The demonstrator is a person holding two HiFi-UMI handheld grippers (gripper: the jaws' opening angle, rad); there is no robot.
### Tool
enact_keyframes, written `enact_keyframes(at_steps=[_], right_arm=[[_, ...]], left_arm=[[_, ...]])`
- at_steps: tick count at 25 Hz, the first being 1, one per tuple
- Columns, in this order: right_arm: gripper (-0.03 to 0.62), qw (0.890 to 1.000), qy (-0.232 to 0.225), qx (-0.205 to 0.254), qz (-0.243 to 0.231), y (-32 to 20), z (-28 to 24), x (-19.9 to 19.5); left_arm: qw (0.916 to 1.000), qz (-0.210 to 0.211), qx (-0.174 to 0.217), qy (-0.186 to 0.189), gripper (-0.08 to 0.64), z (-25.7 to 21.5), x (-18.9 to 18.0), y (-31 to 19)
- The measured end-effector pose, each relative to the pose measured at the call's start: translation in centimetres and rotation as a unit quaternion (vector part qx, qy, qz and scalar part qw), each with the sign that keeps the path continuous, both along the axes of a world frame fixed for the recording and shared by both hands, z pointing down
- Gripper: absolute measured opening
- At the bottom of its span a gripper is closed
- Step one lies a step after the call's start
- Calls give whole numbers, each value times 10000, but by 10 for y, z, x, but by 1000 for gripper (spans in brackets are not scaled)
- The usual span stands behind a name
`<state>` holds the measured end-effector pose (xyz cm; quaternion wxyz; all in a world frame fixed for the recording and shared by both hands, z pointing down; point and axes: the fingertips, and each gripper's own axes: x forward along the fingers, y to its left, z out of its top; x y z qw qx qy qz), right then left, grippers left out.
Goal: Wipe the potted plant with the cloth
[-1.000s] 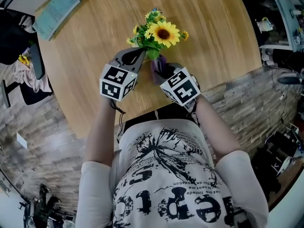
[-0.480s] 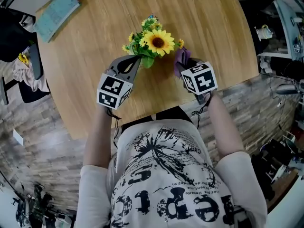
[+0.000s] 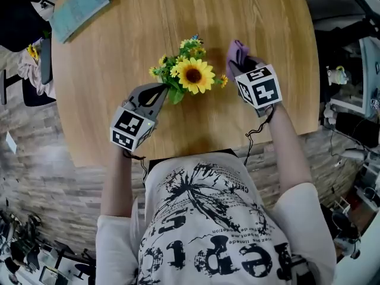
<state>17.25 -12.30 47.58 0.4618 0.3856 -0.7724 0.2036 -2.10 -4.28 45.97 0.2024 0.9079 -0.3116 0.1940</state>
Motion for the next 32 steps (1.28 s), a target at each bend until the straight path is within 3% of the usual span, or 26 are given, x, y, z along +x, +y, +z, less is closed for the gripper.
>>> enact_keyframes(at_steps=[7,15,23,32], right_arm=[[75,9910,-44,497,-1244,-78,-22,-43],[75,9660,-266,725,-2468,-118,-31,-118],[75,9161,-550,-7,-3972,-64,1,-178],[72,8642,-369,-818,-4951,-23,24,-174]], left_arm=[[9970,-720,-61,-287,3,-1,-5,-11],[9918,-1191,-206,-419,3,-3,-10,-19],[9889,-1439,-195,-320,3,-3,-12,-24],[9866,-1569,-298,-350,3,-3,-12,-28]])
